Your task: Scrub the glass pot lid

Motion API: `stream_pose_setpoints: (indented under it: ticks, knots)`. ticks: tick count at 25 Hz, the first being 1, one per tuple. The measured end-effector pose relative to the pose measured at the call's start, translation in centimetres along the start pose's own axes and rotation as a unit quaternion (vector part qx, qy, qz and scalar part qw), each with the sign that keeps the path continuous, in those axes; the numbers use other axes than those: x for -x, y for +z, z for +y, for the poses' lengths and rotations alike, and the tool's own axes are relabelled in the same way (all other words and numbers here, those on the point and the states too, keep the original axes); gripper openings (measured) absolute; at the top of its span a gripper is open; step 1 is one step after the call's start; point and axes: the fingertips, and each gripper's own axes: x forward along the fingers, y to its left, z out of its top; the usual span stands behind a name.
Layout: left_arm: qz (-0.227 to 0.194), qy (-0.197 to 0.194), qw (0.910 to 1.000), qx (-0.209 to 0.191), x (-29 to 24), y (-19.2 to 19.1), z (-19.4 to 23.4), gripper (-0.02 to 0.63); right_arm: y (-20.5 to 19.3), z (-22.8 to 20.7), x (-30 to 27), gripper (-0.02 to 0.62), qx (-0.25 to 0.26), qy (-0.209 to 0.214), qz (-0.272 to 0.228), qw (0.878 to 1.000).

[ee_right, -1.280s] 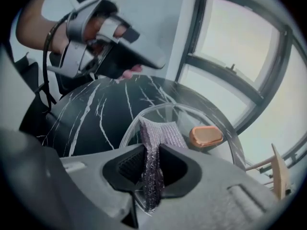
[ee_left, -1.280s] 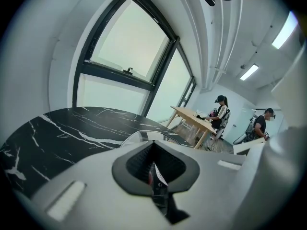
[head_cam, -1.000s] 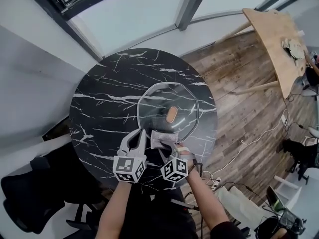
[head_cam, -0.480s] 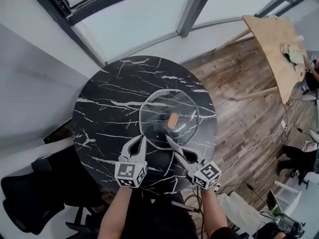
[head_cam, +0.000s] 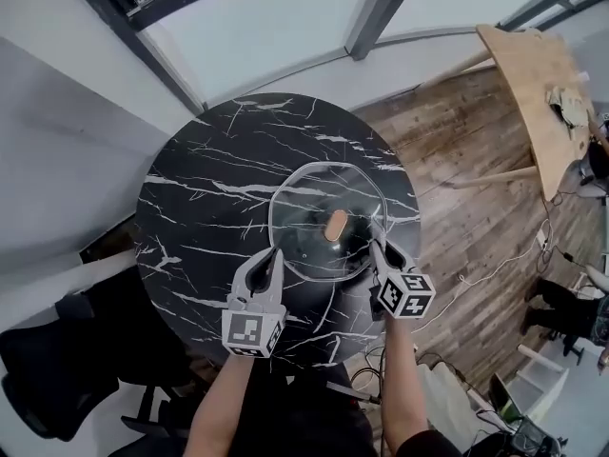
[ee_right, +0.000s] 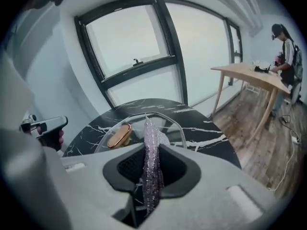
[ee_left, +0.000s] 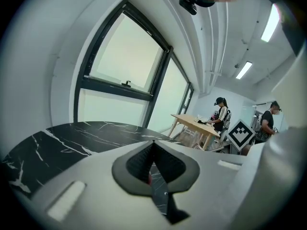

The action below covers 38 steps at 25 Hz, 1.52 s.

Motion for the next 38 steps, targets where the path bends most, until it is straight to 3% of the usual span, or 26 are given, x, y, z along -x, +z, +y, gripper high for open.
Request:
stream_pose_setpoints:
  ticks: [9,20,33,38]
  knots:
    - [0.006,0.003,1.0000,0.007,-0.5,-0.4,0.9,0.002,0.2,0.4,-4.4,0.077,0.010,-0.007,0.051,0.999]
    - [0.016,0.018,0.9994,0.024,-0.3,-1.4,3.5,0.003,4.2,0.2,-8.2,0.077,0.034,0.006,0.081,0.996]
    - [0.012,0.027,0.9984,0.048,-0.2,-0.8,5.9,0.003,7.4,4.7,-13.0,0.080,0.088,0.062,0.133,0.985]
    - [0.007,0.033,0.9978,0.058,0.0,-0.6,6.9,0.003,7.7,7.6,-14.6,0.080,0.138,0.080,0.150,0.976]
